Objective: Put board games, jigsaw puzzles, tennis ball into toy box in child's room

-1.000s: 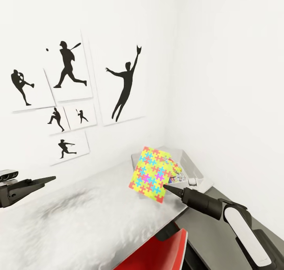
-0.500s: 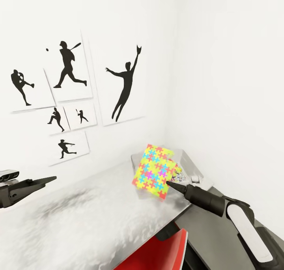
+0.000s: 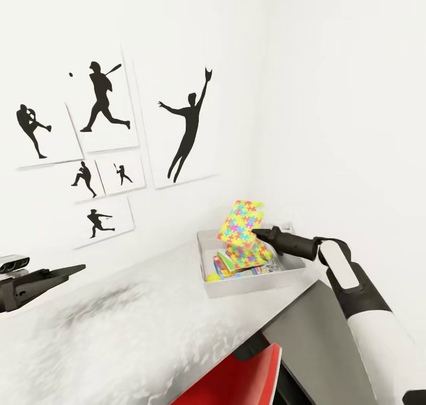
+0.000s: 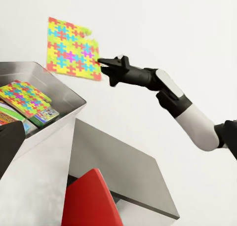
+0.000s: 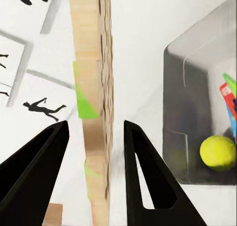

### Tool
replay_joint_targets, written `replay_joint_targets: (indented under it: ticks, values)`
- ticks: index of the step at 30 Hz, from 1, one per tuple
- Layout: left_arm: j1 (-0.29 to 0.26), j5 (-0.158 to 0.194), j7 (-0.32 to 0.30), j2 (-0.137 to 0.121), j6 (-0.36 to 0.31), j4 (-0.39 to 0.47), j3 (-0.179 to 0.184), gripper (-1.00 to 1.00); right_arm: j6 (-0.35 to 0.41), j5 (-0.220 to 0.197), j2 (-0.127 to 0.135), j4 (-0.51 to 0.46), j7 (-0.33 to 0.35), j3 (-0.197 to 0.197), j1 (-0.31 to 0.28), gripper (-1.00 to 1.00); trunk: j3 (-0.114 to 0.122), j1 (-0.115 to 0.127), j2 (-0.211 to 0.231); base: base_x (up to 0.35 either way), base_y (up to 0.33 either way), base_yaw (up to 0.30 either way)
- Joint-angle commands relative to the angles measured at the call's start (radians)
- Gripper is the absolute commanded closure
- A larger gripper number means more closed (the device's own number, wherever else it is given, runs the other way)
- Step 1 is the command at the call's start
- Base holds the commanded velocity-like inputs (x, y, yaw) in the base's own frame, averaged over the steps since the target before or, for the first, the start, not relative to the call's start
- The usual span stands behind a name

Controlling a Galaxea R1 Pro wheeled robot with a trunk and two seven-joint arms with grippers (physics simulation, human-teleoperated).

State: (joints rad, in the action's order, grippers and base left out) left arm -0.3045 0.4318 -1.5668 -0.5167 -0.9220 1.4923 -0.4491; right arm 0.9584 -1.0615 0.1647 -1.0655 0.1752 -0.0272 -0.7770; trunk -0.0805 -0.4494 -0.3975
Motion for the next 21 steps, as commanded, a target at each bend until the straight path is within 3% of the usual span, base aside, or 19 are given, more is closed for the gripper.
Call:
replay_joint_targets:
  ticks: [1, 4, 7, 18, 21]
  values:
    - [-0.001, -0.001, -0.004, 0.000, -0.011, 0.000, 0.000, -1.00, -0.002, 0.004, -0.012, 0.032, -0.042, -0.001, -0.026, 1.00, -0.002, -0.001, -0.002, 0.000, 0.000, 0.000]
    - [-0.001, -0.001, -0.004, -0.001, -0.010, 0.000, 0.000, -1.00, -0.029, 0.000, -0.047, 0.087, -0.175, 0.004, -0.061, 1.00, -0.002, -0.001, -0.002, 0.000, 0.000, 0.000]
    - [-0.001, -0.001, -0.004, 0.000, -0.011, 0.000, 0.000, -1.00, -0.060, -0.002, -0.063, 0.101, -0.227, 0.017, -0.070, 1.00, -0.002, -0.001, -0.002, 0.000, 0.000, 0.000]
    - [-0.001, -0.001, -0.004, 0.000, -0.011, 0.000, 0.001, -1.00, -0.079, 0.000, -0.068, 0.118, -0.248, 0.034, -0.073, 1.00, -0.008, -0.001, -0.002, 0.000, 0.000, 0.000]
    - [-0.001, -0.001, -0.004, 0.000, -0.011, 0.000, 0.000, -1.00, -0.114, -0.001, -0.068, 0.128, -0.249, 0.045, -0.072, 1.00, -0.012, -0.001, -0.002, 0.000, 0.000, 0.000]
